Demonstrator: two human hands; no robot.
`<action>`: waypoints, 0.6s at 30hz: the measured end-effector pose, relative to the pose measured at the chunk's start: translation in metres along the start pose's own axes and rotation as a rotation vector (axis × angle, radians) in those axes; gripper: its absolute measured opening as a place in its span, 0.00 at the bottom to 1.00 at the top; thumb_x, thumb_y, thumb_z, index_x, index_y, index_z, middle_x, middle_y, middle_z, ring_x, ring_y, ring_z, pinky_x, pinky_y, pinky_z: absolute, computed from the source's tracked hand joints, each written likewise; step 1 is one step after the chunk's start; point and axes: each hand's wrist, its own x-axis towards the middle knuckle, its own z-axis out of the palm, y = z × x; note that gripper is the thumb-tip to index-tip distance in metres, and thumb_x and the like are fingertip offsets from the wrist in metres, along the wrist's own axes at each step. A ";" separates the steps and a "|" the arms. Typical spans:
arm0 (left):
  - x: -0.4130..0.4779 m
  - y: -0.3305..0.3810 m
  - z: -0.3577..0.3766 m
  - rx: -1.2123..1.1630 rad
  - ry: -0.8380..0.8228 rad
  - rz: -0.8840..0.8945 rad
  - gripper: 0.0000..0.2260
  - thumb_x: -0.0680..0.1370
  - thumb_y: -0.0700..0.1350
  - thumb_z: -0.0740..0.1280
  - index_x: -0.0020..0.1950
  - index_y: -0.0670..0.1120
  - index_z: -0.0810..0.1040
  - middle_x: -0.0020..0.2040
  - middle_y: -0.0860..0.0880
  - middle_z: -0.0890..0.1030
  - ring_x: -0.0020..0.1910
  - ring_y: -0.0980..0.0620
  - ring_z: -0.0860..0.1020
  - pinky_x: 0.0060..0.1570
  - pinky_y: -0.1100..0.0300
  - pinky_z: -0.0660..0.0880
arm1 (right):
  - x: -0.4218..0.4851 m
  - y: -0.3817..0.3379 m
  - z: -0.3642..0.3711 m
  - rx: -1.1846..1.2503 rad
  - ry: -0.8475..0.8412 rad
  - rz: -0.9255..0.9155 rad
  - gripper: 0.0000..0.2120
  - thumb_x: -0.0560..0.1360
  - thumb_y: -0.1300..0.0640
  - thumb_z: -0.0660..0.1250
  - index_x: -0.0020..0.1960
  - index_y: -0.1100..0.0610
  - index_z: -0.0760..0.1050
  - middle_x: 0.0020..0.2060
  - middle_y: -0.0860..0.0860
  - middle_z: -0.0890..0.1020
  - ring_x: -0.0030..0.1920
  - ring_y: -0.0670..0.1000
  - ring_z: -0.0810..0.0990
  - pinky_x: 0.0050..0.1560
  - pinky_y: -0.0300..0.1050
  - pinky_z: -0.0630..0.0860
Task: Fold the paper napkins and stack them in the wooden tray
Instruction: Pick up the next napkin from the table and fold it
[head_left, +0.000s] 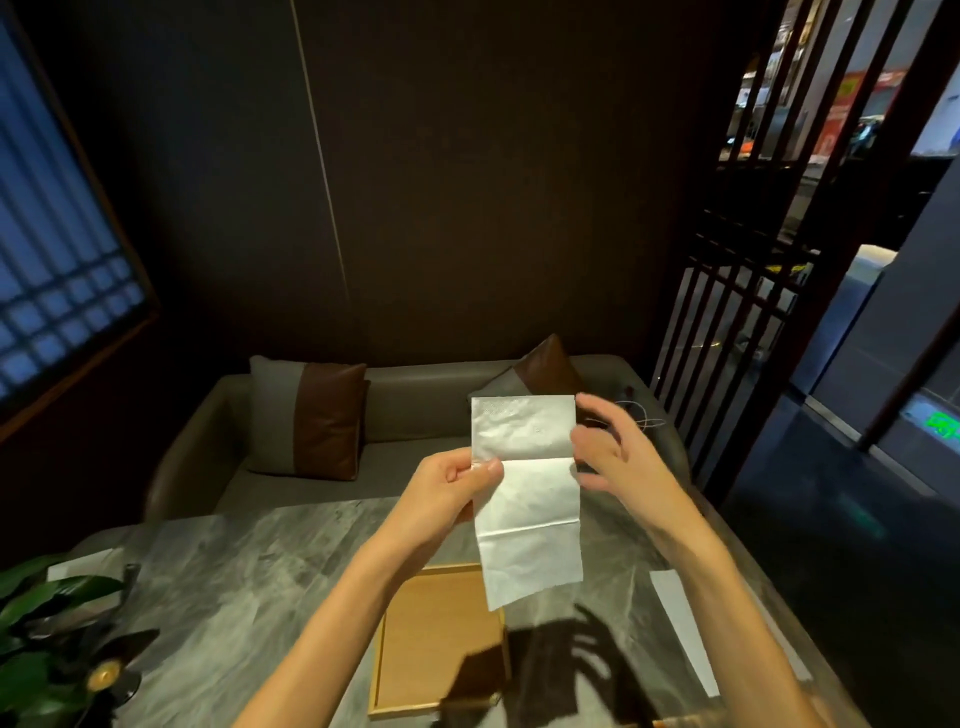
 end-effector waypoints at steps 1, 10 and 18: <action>0.000 -0.001 -0.001 -0.041 -0.010 -0.020 0.12 0.83 0.49 0.66 0.55 0.43 0.85 0.49 0.47 0.87 0.47 0.47 0.85 0.46 0.59 0.78 | -0.003 0.009 0.004 0.076 -0.034 0.059 0.23 0.75 0.43 0.70 0.68 0.36 0.69 0.55 0.39 0.85 0.58 0.44 0.84 0.56 0.44 0.81; -0.006 0.002 0.000 -0.022 0.038 -0.045 0.16 0.84 0.50 0.62 0.53 0.40 0.84 0.50 0.46 0.87 0.51 0.47 0.86 0.50 0.58 0.82 | -0.009 0.024 0.021 0.279 0.044 0.083 0.19 0.76 0.53 0.72 0.65 0.46 0.74 0.53 0.48 0.87 0.53 0.50 0.87 0.45 0.42 0.84; -0.008 0.012 -0.007 -0.068 0.002 0.045 0.11 0.82 0.41 0.67 0.62 0.50 0.82 0.56 0.50 0.87 0.54 0.50 0.86 0.48 0.61 0.83 | -0.007 0.025 0.019 0.309 0.071 0.050 0.15 0.77 0.58 0.71 0.63 0.51 0.79 0.54 0.51 0.87 0.54 0.53 0.87 0.48 0.45 0.84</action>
